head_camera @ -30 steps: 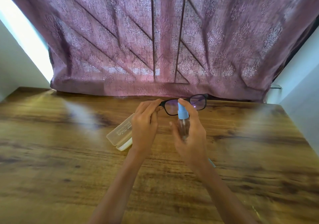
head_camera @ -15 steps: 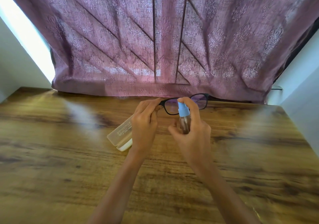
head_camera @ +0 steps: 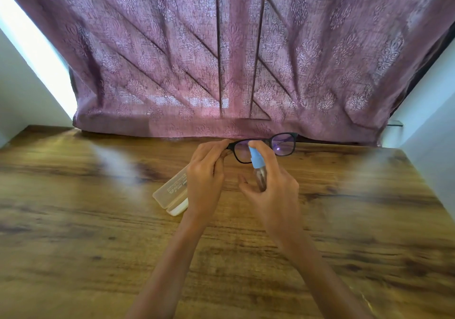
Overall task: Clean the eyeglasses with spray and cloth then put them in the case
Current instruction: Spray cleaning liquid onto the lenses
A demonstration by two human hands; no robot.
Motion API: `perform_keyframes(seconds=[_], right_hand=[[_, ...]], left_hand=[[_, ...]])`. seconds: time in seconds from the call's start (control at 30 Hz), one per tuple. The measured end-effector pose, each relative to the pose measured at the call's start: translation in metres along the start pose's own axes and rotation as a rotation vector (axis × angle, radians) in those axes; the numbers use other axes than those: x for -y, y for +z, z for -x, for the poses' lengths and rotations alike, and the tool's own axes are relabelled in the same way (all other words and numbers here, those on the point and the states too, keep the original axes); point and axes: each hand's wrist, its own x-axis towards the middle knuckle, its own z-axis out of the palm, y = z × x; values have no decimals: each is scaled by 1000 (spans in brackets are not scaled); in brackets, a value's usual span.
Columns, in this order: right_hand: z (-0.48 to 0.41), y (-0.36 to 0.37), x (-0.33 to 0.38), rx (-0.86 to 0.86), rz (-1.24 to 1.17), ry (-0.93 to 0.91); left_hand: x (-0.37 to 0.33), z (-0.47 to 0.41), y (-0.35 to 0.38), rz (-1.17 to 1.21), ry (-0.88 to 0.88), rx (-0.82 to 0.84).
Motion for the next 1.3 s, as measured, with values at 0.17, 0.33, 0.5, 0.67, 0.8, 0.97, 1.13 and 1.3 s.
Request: perform_keyframes(seconds=[0.17, 0.33, 0.5, 0.67, 0.8, 0.97, 1.13, 1.3], right_hand=[[6, 1, -2, -66, -58, 24], [-1, -13, -10, -104, -146, 71], [-3, -33, -34, -105, -65, 41], [-2, -41, -40, -71, 26, 27], [-5, -39, -37, -51, 28, -8], [-3, -32, -36, -73, 34, 67], [-7, -33, -36, -102, 57, 77], [-6, -35, -43, -91, 108, 55]], left_hand=[[3, 1, 1, -7, 1, -7], [5, 4, 0, 11, 8, -8], [7, 6, -2, 29, -13, -4], [9, 7, -2, 13, 0, -7], [7, 7, -2, 10, 2, -7], [4, 7, -3, -4, -4, -7], [4, 7, -4, -19, -11, -3], [3, 6, -4, -28, -7, -7]])
